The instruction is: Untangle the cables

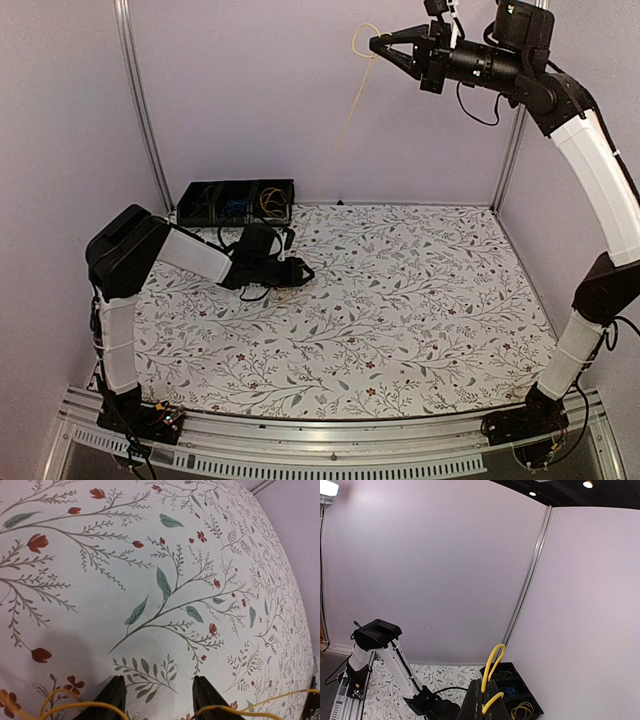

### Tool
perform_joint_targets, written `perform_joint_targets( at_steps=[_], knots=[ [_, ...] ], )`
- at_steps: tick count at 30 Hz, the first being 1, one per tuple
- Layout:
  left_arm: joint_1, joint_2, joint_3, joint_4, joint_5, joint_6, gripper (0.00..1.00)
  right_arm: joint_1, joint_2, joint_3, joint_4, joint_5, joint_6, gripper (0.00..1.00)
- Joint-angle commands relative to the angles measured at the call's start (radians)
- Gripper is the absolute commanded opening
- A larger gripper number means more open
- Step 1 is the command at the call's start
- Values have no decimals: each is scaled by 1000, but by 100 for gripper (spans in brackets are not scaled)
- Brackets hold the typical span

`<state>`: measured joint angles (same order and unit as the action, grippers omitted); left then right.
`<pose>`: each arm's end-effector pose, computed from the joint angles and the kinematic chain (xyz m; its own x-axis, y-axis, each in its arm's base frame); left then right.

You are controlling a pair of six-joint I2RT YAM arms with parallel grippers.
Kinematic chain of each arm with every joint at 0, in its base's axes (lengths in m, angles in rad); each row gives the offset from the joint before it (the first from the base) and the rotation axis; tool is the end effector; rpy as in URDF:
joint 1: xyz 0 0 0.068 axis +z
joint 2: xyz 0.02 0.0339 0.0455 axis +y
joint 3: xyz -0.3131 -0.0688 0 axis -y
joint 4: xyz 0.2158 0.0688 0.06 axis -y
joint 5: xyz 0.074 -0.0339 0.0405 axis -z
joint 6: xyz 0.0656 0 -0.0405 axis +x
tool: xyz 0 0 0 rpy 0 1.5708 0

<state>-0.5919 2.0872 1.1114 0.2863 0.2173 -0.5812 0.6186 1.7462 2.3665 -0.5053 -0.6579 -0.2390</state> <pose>0.3670 -0.2638 0.1529 -0.8162 -0.0973 -0.5696 0.2809 0.7946 -0.5382 0.2541 0.2301 0.6105 0.3166 -0.0046 -0.9485 -0.9045 0.2998 -0.3033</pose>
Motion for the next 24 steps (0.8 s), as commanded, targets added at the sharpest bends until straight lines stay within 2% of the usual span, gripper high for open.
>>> perform_joint_targets(
  at_steps=[1, 3, 8, 10, 11, 12, 14, 16, 20, 24],
  knots=[
    [17, 9, -41, -122, -28, 17, 50, -11, -14, 69, 245, 111, 38, 0],
    [19, 4, -44, -122, -31, 19, 50, -13, -28, 68, 287, 143, 35, 0],
    [19, -16, -37, -135, -37, 37, 50, -29, -60, -10, 268, 172, 1, 0],
    [20, -18, -35, -146, -37, 47, 51, -43, -64, 53, 328, 193, 25, 0],
    [18, -30, -46, -124, -24, 69, 56, -43, -57, 108, 352, 210, 23, 0],
    [7, -66, -68, -86, -34, 101, 77, -44, -43, 149, 366, 229, 2, 0],
    [-26, -189, -163, 62, -63, 202, 87, -46, -41, 136, 357, 287, -78, 0],
    [-33, -288, -229, 157, -39, 262, 90, -71, -77, -31, 332, 310, -112, 0],
    [-39, -383, -234, 116, 34, 365, 89, -115, -167, -399, 326, 258, -35, 0],
    [-43, -496, -278, 87, 66, 434, 89, -187, -157, -571, 340, 281, 44, 0]
  ],
)
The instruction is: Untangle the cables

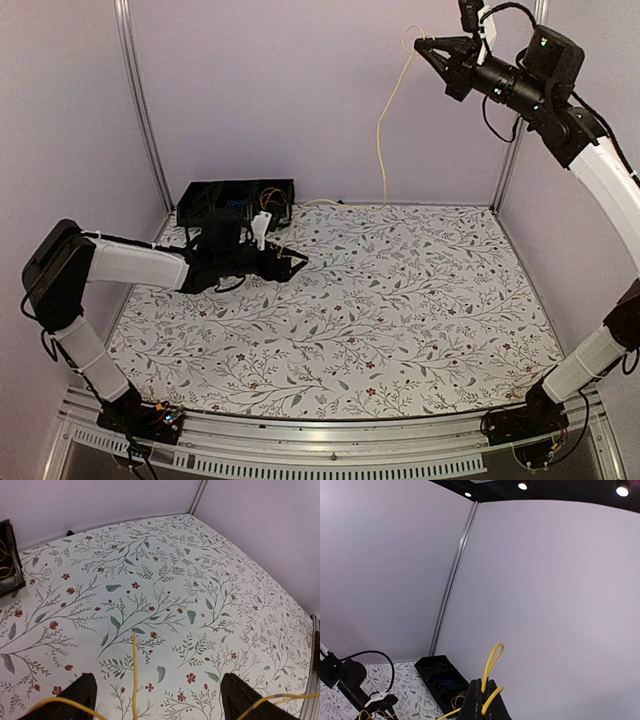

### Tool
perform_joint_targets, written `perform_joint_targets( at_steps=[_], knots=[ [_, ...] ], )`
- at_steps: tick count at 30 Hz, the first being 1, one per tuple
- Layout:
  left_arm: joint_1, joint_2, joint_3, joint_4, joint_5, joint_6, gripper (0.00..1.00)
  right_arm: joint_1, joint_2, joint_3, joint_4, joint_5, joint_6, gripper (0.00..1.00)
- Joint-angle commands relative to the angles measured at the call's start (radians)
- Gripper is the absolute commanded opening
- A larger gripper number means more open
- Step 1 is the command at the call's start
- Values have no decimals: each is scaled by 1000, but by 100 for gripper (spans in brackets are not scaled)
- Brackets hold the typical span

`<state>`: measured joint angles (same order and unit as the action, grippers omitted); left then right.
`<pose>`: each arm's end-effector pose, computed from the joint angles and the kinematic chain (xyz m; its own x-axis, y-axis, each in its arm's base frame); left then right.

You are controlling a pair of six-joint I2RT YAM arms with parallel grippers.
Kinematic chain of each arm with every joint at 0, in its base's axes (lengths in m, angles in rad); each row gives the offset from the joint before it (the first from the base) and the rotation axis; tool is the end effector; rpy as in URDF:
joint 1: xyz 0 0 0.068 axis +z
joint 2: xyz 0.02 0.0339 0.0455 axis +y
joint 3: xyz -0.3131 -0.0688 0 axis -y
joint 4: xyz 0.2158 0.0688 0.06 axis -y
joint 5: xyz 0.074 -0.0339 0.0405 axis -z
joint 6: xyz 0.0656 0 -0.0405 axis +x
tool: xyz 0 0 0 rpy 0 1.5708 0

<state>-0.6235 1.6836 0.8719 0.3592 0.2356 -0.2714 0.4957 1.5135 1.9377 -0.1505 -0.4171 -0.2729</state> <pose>0.2924 -0.2292 0.2491 -0.5399 0.0672 -0.8391 0.6160 0.7109 -0.3394 0.2539 0.1675 0.6058 0.4386 -0.0430 -0.8976 -0.6851 0.6305 -0.3649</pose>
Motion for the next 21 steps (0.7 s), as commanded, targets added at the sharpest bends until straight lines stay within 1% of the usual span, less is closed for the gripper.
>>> perform_joint_targets(
  at_steps=[1, 3, 5, 7, 10, 12, 13, 14, 16, 18, 21],
  knots=[
    [-10, -127, -49, -6, 46, 147, 88, -103, 87, -153, -6, 52, 117, 0],
    [-11, -202, -77, -52, 44, 198, 88, -207, 123, -150, 7, 68, 197, 0],
    [-24, -297, -113, -79, 45, 259, 88, -280, 162, -133, 0, 105, 220, 0],
    [-52, -389, -136, -119, 48, 333, 88, -335, 214, -129, -9, 153, 191, 0],
    [-69, -477, -142, -251, 64, 420, 88, -400, 267, -147, -2, 220, 144, 0],
    [-76, -524, -140, -336, 65, 466, 88, -419, 296, -170, 9, 257, 129, 0],
    [-76, -550, -148, -353, 58, 480, 89, -422, 310, -186, 13, 259, 119, 0],
    [-77, -575, -154, -383, 42, 485, 89, -422, 319, -201, 13, 243, 113, 0],
    [-75, -619, -172, -384, -6, 474, 91, -420, 328, -235, 7, 178, 103, 0],
    [-73, -636, -179, -381, -79, 459, 92, -406, 330, -264, 4, 150, 102, 0],
    [-61, -613, -153, -425, -221, 424, 91, -375, 324, -299, 16, 165, 78, 0]
  ],
)
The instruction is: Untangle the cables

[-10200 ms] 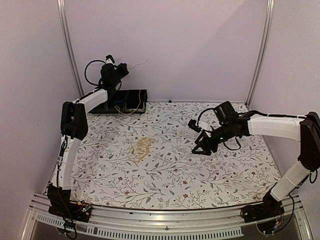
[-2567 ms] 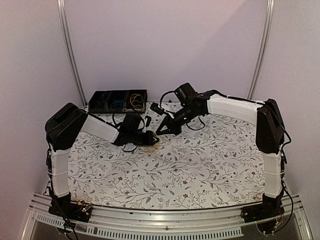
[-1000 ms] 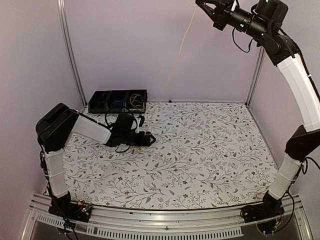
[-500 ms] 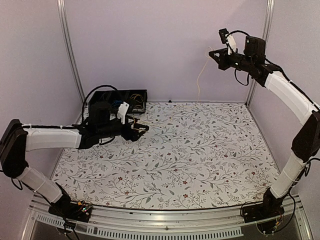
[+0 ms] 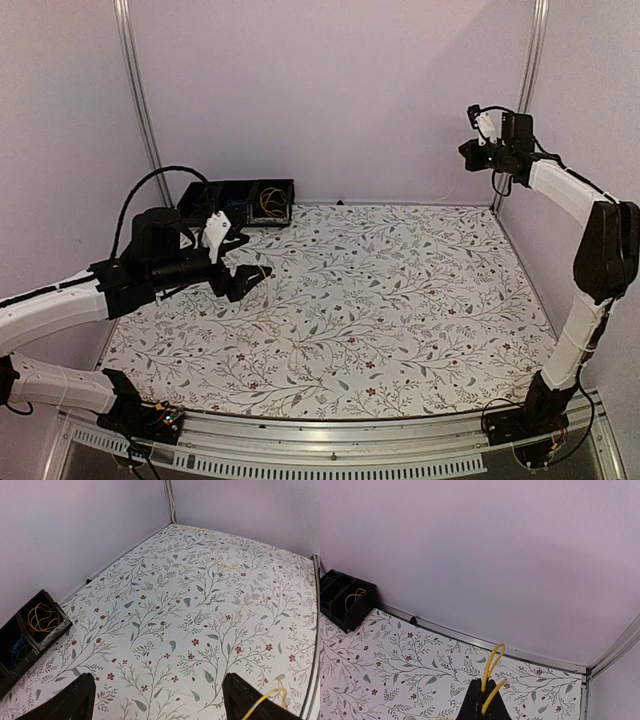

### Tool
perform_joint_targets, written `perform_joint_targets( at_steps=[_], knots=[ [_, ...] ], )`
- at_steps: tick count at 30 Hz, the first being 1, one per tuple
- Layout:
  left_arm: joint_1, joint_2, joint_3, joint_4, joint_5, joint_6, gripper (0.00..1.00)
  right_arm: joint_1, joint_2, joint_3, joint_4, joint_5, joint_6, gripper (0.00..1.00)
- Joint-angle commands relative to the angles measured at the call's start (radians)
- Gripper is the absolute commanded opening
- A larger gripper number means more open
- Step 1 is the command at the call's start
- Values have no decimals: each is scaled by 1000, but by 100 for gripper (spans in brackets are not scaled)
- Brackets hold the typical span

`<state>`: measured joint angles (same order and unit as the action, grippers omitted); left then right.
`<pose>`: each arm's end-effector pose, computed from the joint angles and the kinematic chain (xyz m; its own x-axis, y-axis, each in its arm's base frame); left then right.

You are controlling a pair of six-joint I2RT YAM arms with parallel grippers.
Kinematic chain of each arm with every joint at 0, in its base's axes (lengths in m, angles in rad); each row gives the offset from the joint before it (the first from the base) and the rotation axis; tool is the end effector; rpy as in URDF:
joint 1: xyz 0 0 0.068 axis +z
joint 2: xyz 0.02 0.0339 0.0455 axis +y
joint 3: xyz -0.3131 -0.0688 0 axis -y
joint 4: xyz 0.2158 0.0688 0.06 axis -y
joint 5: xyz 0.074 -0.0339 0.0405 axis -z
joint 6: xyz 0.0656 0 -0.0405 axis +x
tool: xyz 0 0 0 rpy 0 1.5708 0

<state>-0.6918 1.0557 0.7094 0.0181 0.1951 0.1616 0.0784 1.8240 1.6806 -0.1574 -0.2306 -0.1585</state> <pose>0.1614 -0.1502 0.3246 -0.1216 0.3057 -0.9443 0.7971 0.5970 0.0906 0.4497 0.0504 0.4043 -0.2453 -0.1734 -0.9538 -0.3368 0.9378 -0.0839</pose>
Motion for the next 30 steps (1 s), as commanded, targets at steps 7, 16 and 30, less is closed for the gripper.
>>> perform_joint_targets(
  at_steps=[7, 16, 30],
  knots=[
    [150, 15, 75, -53, -25, -131, 49, 54, 16, -111, -20, -35, -68, 0],
    [160, 219, 297, -69, 142, -144, 47, 171, -60, -230, -114, -429, -95, 0],
    [120, 394, 464, -4, 296, -99, 84, 390, -91, 93, -182, -511, -102, 0]
  ],
)
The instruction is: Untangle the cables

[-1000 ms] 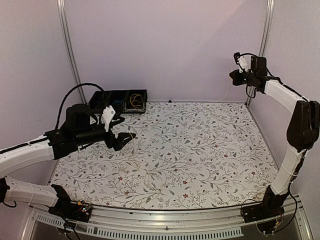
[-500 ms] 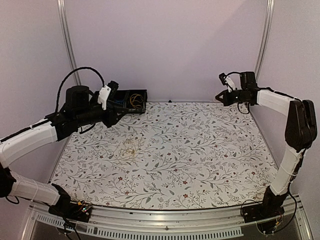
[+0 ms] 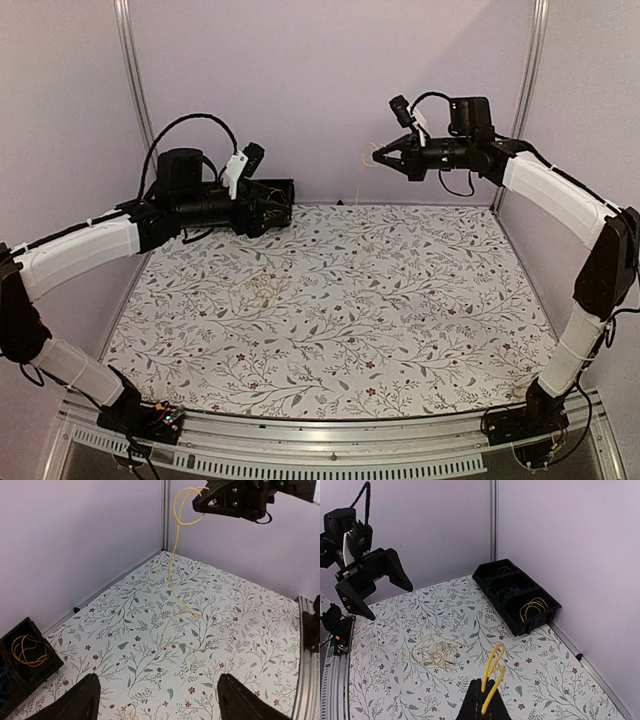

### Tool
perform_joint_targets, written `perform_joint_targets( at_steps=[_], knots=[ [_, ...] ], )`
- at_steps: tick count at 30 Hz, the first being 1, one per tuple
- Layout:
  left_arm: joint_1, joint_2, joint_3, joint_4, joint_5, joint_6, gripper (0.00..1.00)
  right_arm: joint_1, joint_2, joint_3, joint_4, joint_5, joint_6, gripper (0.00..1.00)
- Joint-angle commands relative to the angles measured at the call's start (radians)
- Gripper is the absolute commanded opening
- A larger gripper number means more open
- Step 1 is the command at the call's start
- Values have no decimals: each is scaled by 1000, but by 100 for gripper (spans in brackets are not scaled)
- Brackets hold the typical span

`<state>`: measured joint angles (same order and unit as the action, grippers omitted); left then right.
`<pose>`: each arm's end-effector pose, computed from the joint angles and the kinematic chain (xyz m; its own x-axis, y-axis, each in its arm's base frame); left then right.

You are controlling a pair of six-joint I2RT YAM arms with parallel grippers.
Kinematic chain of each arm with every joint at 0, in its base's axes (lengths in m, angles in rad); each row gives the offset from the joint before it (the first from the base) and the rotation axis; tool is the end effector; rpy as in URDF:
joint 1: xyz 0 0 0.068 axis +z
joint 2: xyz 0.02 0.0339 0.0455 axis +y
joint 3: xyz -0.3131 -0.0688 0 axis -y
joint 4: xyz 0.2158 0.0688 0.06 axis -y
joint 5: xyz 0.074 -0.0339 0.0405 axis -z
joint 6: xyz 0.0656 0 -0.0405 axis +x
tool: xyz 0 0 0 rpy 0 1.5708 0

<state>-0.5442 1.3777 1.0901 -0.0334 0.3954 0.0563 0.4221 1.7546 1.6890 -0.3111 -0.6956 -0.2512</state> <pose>0.2535 -0.1829 0.3747 -0.2250 0.1969 -0.9543 0.8044 0.5902 -0.0679 0.3587 0.2072 0.4213 -0.1117 -0.2594 -0.9593 -0.9146 0.4044 -0.0028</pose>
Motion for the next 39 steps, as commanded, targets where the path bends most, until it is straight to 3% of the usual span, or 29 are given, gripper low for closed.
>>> perform_joint_targets(
  at_steps=[1, 9, 14, 21, 25, 30, 34, 37, 38, 39],
  knots=[
    [-35, 93, 94, 64, 118, 4, 84, 64, -17, 104, -35, -47, -14, 0],
    [-82, 241, 146, 292, 213, -105, 82, 135, 31, 231, -65, -43, -25, 0],
    [-85, 326, 174, 401, 266, -226, 76, 154, 39, 256, -59, -34, -25, 0],
    [-83, 436, 206, 550, 332, -390, 57, 158, 37, 257, -53, -32, -19, 0],
    [-83, 513, 264, 597, 338, -478, 53, 158, 35, 255, -51, -34, -19, 0],
    [-80, 571, 315, 622, 344, -517, 38, 158, 28, 243, -51, -28, -20, 0],
    [-70, 576, 309, 630, 345, -535, 12, 158, 21, 227, -45, -6, -20, 0],
    [-53, 558, 289, 632, 336, -534, 0, 156, 15, 208, -46, 48, -11, 1],
    [-43, 552, 286, 627, 329, -529, 0, 153, 10, 195, -46, 70, -8, 13],
    [-32, 547, 287, 622, 320, -526, 0, 148, 6, 176, -46, 90, -5, 19]
  ],
)
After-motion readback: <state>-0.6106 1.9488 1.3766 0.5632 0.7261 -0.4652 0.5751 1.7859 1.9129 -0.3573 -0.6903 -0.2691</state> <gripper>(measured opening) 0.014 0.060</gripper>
